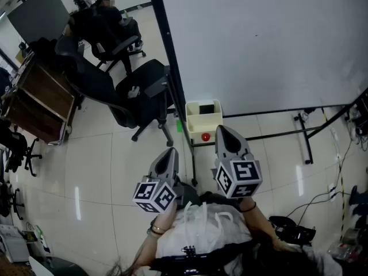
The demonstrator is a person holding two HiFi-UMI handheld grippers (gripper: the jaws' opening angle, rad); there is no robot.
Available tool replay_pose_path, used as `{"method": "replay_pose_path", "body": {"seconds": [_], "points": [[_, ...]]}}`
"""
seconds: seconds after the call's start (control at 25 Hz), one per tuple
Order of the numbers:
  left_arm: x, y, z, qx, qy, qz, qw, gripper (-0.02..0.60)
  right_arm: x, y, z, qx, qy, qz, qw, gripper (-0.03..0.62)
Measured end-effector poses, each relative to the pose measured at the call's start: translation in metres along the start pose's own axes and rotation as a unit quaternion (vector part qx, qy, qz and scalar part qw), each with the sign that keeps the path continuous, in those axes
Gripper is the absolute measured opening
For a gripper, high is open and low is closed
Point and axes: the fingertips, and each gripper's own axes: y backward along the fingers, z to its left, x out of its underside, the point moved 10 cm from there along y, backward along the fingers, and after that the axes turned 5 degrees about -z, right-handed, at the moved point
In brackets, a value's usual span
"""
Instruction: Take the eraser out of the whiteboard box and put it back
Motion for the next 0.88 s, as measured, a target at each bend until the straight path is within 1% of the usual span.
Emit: {"method": "replay_pose_path", "body": {"seconds": [0.12,0.32,0.36,0.48,0.52,0.56,0.64,0.76,0.88], "points": [[0.000,0.000,0.000,0.000,0.000,0.000,1.0000,-0.015,0.000,-0.003,0.000,0.001,0.002,-0.002,1.000,0.009],[0.000,0.000,0.000,0.001,0.000,0.002,1.0000,-0.015,-0.007,-0.014,-0.001,0.000,0.010,-0.023,1.000,0.012],[0.000,0.000,-0.001,0.002,0.000,0.002,1.0000,-0.015,-0.008,-0.019,-0.001,0.001,0.014,-0.026,1.000,0.023],[0.000,-0.001,-0.002,0.004,0.000,0.002,1.0000,-0.015,-0.008,-0.043,-0.002,0.004,0.025,-0.025,0.999,0.106],[0.000,-0.001,-0.002,0.005,0.000,0.002,1.0000,-0.015,-0.006,-0.053,-0.002,0.007,0.029,-0.021,0.999,0.175],[0.000,-0.002,-0.002,0.006,-0.001,0.002,1.0000,-0.015,-0.003,-0.064,-0.003,0.011,0.035,-0.012,0.999,0.227],[0.000,-0.002,-0.003,0.007,-0.001,0.001,1.0000,-0.015,0.004,-0.087,-0.005,0.024,0.055,0.023,0.998,0.274],[0.000,-0.001,-0.002,0.005,-0.002,0.001,1.0000,-0.015,0.009,-0.115,-0.002,0.047,0.093,0.090,0.990,0.285],[-0.002,0.000,0.000,0.000,-0.001,-0.001,1.0000,-0.015,0.010,-0.134,0.003,0.062,0.133,0.152,0.977,0.288]]}}
